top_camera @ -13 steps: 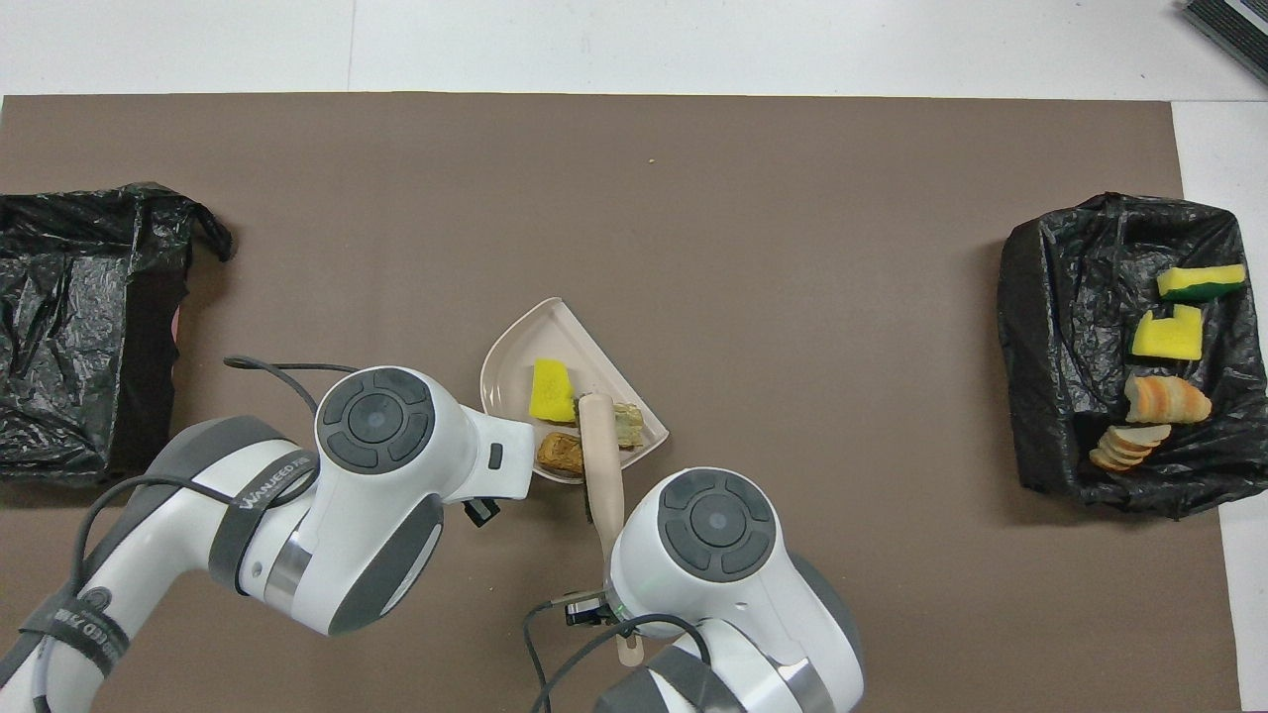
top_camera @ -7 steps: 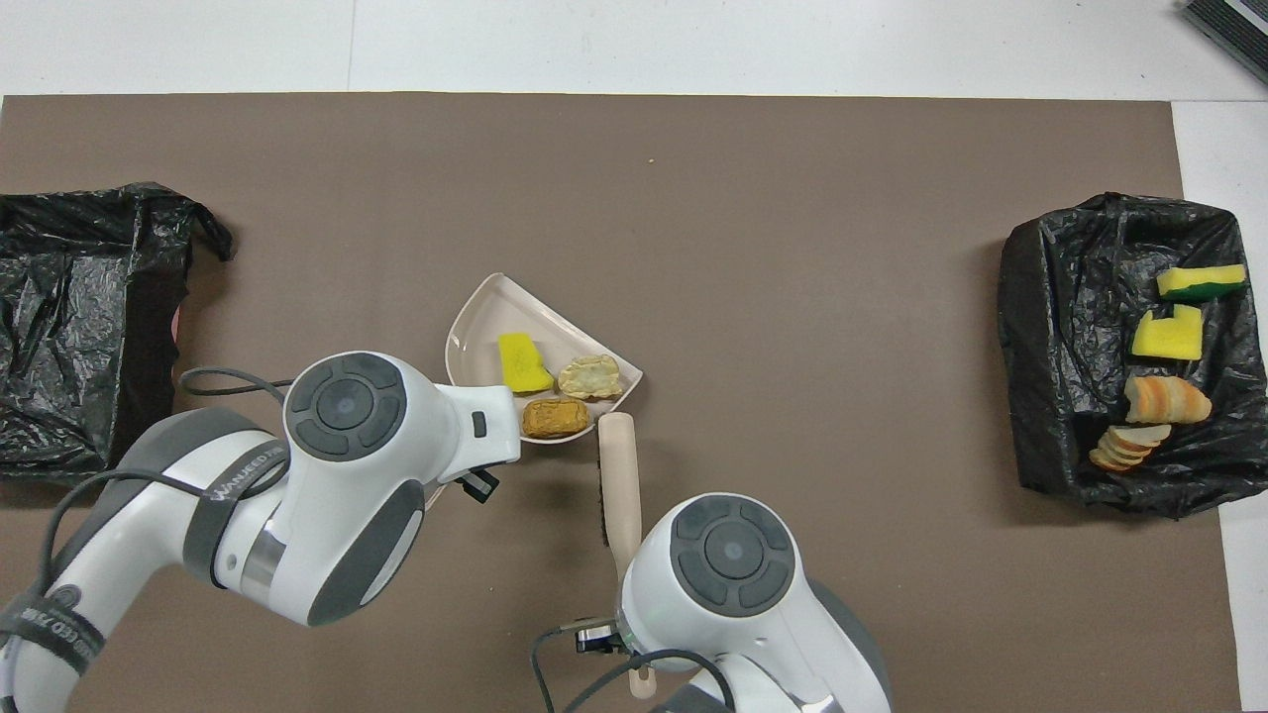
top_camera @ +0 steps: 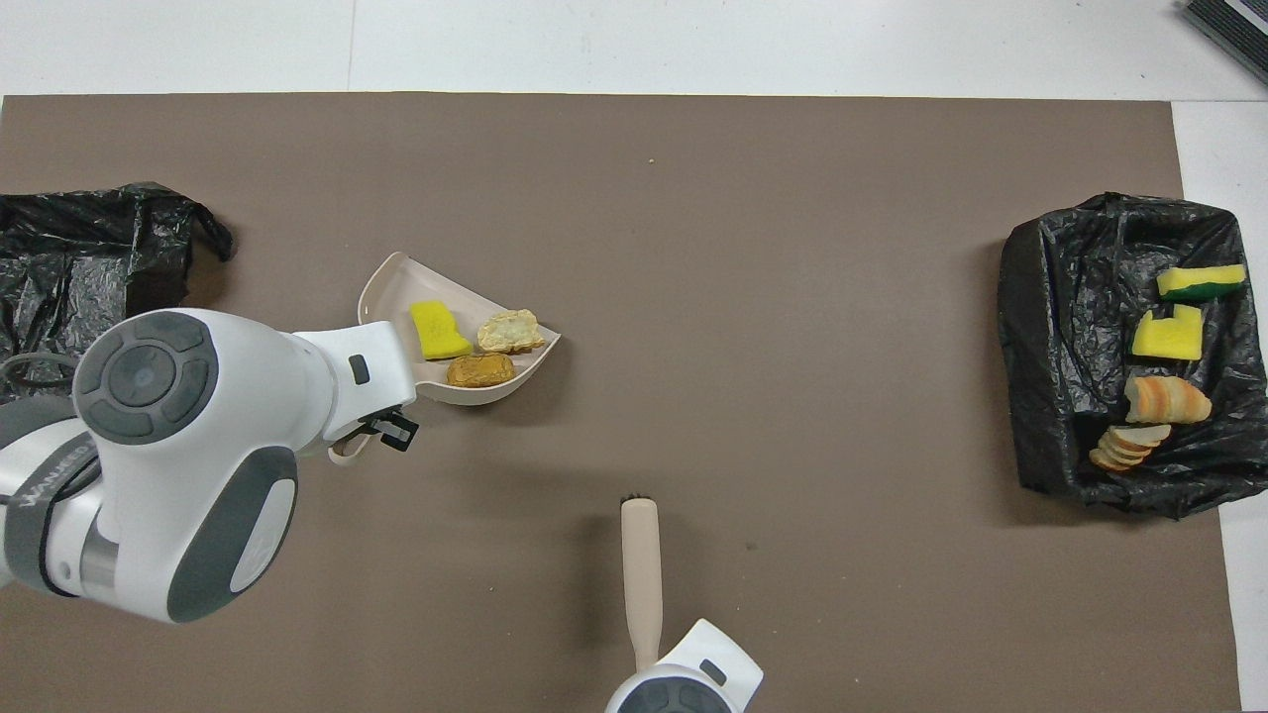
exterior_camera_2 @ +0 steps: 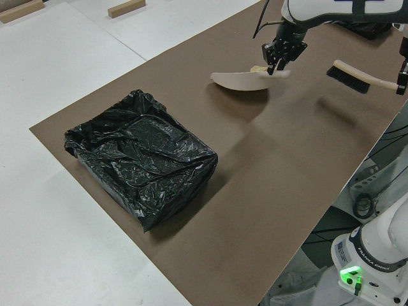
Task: Sweep and dump trash in bin
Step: 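Lift the dustpan with the left gripper while the right gripper drops the brush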
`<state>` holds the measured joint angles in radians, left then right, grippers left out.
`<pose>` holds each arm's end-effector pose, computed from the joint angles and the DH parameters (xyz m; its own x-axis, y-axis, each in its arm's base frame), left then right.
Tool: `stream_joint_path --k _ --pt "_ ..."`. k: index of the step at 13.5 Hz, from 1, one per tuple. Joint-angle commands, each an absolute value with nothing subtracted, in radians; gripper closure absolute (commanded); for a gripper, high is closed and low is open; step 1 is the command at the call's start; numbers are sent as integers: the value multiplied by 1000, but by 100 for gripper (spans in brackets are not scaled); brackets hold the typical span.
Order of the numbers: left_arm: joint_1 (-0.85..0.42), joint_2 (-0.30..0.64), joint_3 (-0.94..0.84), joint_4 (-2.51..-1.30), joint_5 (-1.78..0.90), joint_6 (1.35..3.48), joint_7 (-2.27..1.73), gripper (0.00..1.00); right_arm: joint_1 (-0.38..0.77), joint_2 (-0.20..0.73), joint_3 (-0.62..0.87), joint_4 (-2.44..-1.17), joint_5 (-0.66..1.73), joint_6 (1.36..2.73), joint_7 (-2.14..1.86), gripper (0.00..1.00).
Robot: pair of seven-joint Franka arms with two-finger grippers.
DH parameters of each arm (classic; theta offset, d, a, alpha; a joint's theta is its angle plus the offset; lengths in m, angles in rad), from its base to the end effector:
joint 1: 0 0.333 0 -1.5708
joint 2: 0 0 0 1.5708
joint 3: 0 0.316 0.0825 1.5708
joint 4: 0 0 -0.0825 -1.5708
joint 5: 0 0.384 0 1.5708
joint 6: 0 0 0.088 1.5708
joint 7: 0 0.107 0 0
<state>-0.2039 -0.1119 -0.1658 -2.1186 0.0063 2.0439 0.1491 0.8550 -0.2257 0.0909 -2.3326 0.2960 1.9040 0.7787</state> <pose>0.4859 -0.1900 0.4644 0.8667 -0.4978 0.0316 -0.4970 -0.8672 -0.0292 0.2447 0.3763 0.4135 0.9488 0.0374 -0.3137 0.0344 -0.9993 -0.0152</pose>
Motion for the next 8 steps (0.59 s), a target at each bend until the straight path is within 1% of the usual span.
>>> stream_joint_path --k 1,2,4,5,8 --pt "-169 -138 -175 -2144 -2 2011 185 100 893 -233 92 -2399 278 2005 830 100" --pt "-166 -135 -173 -2170 -2 2013 187 100 897 -209 92 -2399 278 2020 831 100" --pt "-166 -118 -175 -2233 -2 2049 184 100 957 -140 94 -2401 278 2100 888 100" --pt "-164 -117 -173 -2249 -2 2071 183 100 960 -115 94 -2402 278 2118 893 100" --pt "-166 -112 -175 -2293 -2 2100 147 100 951 -112 94 -2416 278 2111 862 100"
